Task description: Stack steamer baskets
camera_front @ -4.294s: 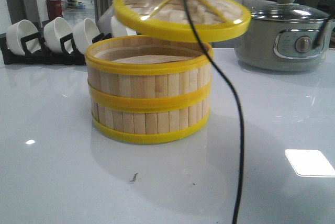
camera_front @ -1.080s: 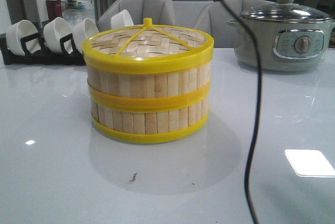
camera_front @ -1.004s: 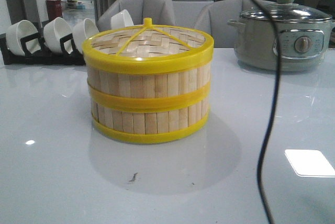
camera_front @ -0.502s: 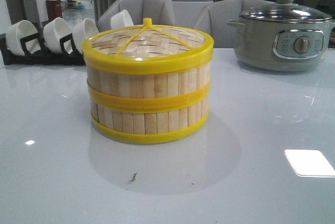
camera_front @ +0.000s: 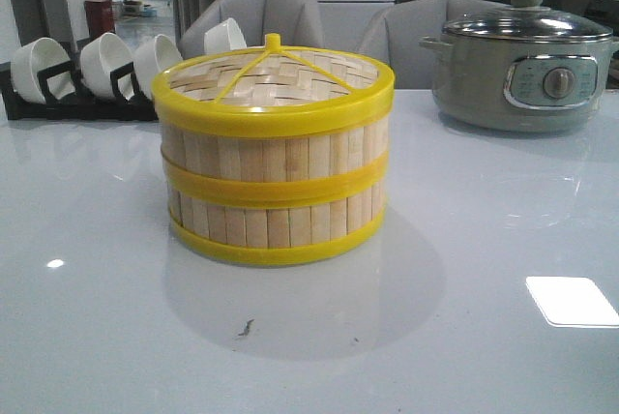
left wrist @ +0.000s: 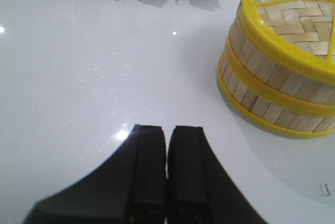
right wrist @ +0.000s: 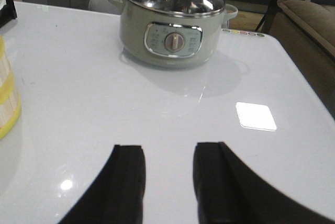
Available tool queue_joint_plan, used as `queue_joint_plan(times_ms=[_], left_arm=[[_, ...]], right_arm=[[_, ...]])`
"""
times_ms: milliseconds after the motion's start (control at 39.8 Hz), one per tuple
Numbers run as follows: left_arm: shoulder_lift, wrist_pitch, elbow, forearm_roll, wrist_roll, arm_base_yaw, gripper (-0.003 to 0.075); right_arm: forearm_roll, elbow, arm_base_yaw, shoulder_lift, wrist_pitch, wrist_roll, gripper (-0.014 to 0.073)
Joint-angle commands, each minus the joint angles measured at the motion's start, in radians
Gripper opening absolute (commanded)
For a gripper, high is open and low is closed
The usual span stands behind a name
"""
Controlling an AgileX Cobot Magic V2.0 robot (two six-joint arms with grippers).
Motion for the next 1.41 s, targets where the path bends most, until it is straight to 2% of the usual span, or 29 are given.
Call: queue_joint_plan(times_ms=[0,151,226,276,352,402,1381], left_arm=[[-0.002,-0.083,-0.031,-0.001,-0.003,-0.003,0.0086],[-0.002,-0.083,-0.031,-0.001,-0.003,-0.003,0.0086],[-0.002,-0.083,-0.031,-0.001,-0.003,-0.003,0.0086],[-0.002,-0.083,-0.031,-0.001,-0.003,-0.003,0.0086],[-0.002,-0.083,-0.031,-0.001,-0.003,-0.003,0.0086],[-0.002,-0.083,-0.031,-0.001,-0.003,-0.003,0.0086],[-0.002,-0.083,-0.031,-0.001,-0.003,-0.003,0.0086]], right_arm=[[-0.013,0.022,-0.006,-0.032,-0.121,-0.001,0.0345],[-0.013,0.058,-0.011,-0.060,-0.132,-0.001,0.0342],[-0.013,0.059,-0.011,-0.065,-0.143,-0.001,0.0290],[-0.013,0.059,-0.011,-0.066,-0.150,-0.001,0.0194],[-0.013,0.059,-0.011,-0.066,-0.150,-0.001,0.0006],[-0.011,0.059,-0.011,-0.066,-0.154,-0.001,0.0045],[-0.011,0.059,-0.011,-0.066,-0.123,-0.001,0.0029]])
